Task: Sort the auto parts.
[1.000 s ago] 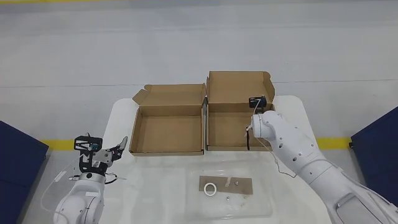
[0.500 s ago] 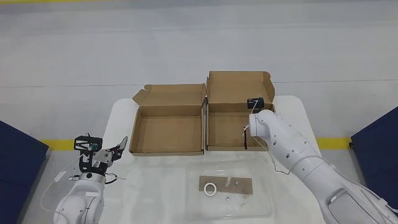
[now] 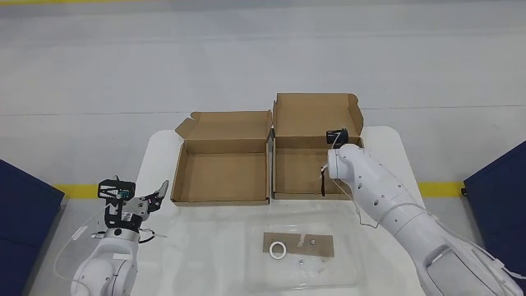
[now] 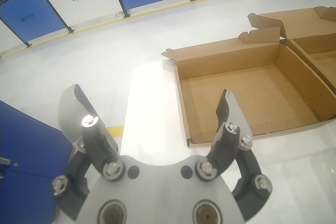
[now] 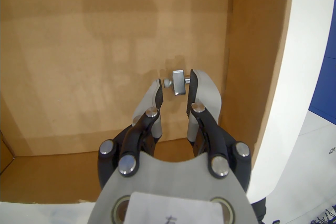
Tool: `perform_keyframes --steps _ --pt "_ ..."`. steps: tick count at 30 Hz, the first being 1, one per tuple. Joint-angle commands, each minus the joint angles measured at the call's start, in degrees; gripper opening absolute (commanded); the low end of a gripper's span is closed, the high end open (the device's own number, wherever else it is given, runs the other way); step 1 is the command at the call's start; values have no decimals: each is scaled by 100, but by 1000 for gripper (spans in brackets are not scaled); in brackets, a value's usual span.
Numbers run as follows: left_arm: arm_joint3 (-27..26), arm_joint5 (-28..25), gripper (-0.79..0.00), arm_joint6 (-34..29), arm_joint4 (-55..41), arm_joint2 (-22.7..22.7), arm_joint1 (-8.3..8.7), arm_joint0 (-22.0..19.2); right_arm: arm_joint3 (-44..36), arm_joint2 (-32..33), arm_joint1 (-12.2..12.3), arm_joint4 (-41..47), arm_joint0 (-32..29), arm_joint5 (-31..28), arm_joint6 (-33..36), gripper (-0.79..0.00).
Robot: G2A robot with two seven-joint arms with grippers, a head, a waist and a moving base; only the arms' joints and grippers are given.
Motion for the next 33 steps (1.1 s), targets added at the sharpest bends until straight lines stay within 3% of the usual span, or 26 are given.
perform_keyframes --steps 1,3,4,10,16,26,33 --pt "0 0 0 0 0 0 0 0 -6 28 -9 -28 -7 3 -6 -246" --pt "0 0 0 0 0 0 0 0 -22 69 -13 -82 -23 7 -11 -123" --pt "0 0 0 0 0 0 0 0 -37 84 -13 -94 -30 8 -11 0" --pt "0 0 0 0 0 0 0 0 -460 323 55 -276 -170 16 -14 0" --pt "0 0 0 0 0 0 0 0 -1459 801 266 -543 -516 -165 350 0" --pt "0 0 0 0 0 0 0 0 -1512 809 265 -525 -521 -219 305 0" --pt "0 0 0 0 0 0 0 0 -2673 1403 504 -532 -956 -1741 369 0"
